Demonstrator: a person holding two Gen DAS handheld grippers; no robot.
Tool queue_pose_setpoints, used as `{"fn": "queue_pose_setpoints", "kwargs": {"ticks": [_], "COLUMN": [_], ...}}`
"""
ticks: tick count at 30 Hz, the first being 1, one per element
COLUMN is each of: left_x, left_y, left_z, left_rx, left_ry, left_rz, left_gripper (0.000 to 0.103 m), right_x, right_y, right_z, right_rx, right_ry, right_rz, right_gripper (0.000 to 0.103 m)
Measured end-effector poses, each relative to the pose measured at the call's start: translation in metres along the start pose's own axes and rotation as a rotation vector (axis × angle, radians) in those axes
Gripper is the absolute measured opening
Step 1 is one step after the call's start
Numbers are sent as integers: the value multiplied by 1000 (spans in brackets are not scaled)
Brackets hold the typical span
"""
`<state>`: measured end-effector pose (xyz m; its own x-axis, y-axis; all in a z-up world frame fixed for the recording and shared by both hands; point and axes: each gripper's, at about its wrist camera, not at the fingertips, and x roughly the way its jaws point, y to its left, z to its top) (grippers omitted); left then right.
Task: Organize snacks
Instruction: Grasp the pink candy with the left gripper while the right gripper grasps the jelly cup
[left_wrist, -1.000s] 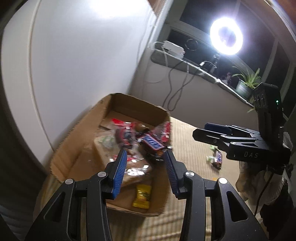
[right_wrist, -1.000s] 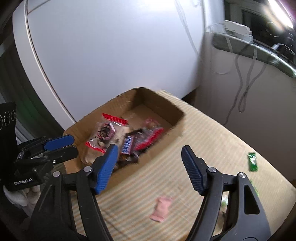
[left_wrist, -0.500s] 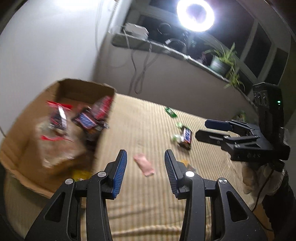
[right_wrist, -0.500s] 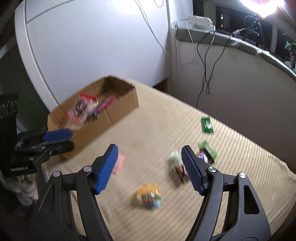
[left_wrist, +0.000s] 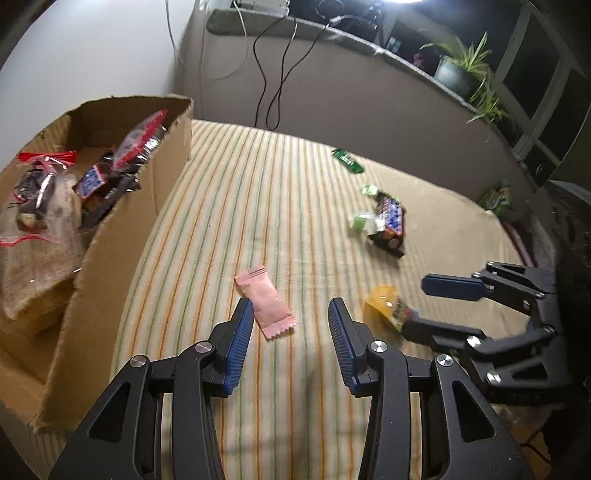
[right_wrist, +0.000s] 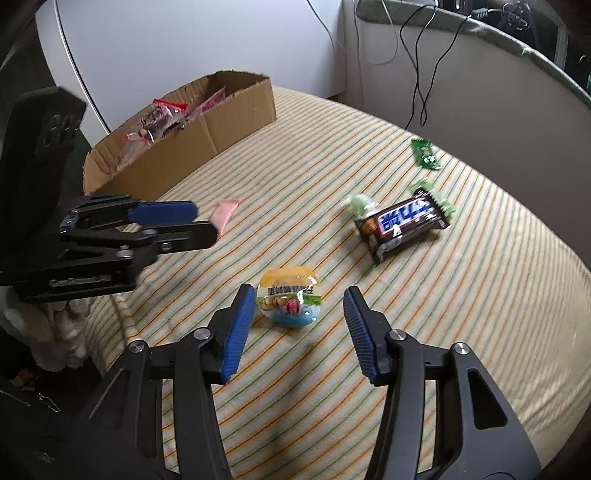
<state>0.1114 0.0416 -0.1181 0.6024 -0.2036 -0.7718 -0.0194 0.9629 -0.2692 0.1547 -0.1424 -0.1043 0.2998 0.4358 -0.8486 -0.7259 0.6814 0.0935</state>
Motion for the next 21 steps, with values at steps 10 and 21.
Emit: {"fn": "queue_pose_setpoints", "kwargs": {"ticks": [10,21], "left_x": [14,17], "left_y": [-7,-6], "left_z": [-1,3], "left_rx": [74,98], "left_ry": [8,1], "left_rz": [76,81], "left_gripper": [29,20], "right_x": [16,21], "right_y": [-1,0], "right_z": [0,1], "right_rx": [7,-2], "right_ry": [27,24], "right_rz": [4,-14], "right_gripper": [42,35]}}
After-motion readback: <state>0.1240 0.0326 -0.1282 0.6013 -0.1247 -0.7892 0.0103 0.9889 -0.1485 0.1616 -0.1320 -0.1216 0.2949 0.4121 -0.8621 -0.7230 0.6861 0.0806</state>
